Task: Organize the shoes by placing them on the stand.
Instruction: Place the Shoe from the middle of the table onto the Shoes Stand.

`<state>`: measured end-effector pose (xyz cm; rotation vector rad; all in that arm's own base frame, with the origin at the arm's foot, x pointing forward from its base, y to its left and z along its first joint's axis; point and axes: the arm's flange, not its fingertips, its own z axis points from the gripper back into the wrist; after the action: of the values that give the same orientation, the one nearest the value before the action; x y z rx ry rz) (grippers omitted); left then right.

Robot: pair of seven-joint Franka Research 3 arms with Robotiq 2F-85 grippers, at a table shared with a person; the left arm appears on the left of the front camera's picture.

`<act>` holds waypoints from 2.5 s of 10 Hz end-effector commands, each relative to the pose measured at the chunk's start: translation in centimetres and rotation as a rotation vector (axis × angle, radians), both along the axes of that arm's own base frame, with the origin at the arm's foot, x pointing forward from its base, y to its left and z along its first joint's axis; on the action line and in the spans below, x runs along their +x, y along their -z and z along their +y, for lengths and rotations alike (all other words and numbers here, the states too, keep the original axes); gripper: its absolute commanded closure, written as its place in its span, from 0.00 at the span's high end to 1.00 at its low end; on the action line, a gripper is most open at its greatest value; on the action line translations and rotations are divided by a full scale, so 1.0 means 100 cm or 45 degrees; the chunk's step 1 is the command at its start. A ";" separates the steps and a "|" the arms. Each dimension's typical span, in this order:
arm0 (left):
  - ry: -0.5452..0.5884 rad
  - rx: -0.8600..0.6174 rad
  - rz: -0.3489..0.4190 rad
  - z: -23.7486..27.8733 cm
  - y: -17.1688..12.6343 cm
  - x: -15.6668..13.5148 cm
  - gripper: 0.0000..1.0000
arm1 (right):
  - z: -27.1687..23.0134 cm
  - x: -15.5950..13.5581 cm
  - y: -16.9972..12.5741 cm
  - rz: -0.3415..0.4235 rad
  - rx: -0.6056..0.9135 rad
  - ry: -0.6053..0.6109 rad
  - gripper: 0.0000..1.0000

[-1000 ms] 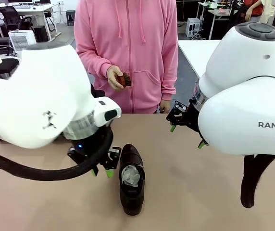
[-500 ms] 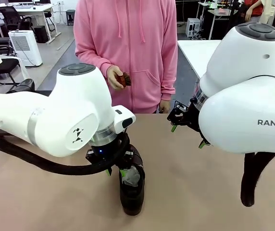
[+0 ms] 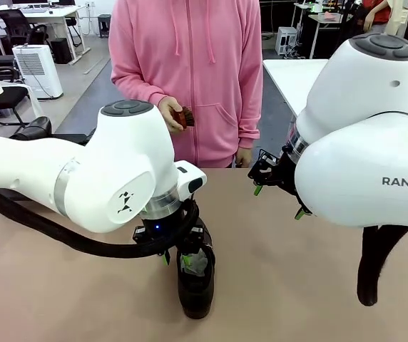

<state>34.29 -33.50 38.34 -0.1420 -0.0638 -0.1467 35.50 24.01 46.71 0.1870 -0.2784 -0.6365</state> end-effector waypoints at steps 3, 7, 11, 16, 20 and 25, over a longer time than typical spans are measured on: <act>-0.011 0.057 0.046 -0.013 0.018 0.001 0.44 | -0.001 0.003 0.000 -0.004 0.027 -0.027 1.00; 0.041 0.091 0.081 -0.012 0.021 0.002 0.11 | -0.001 0.003 0.000 -0.004 0.027 -0.027 1.00; 0.055 0.082 0.145 -0.011 0.037 0.010 0.00 | -0.001 0.003 0.000 -0.004 0.027 -0.027 1.00; 0.255 -0.029 0.238 0.030 -0.030 -0.005 0.00 | -0.001 0.003 0.000 -0.004 0.027 -0.027 1.00; 0.324 0.034 -0.070 0.113 -0.118 0.024 0.00 | -0.001 0.003 0.000 -0.004 0.027 -0.027 1.00; 0.155 -0.081 -0.417 0.242 -0.205 0.064 0.00 | -0.001 0.003 0.000 -0.004 0.027 -0.027 1.00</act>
<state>40.05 -10.49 58.50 -0.1363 -0.3360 -0.2911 35.54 23.98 46.68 0.1866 -0.2775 -0.6371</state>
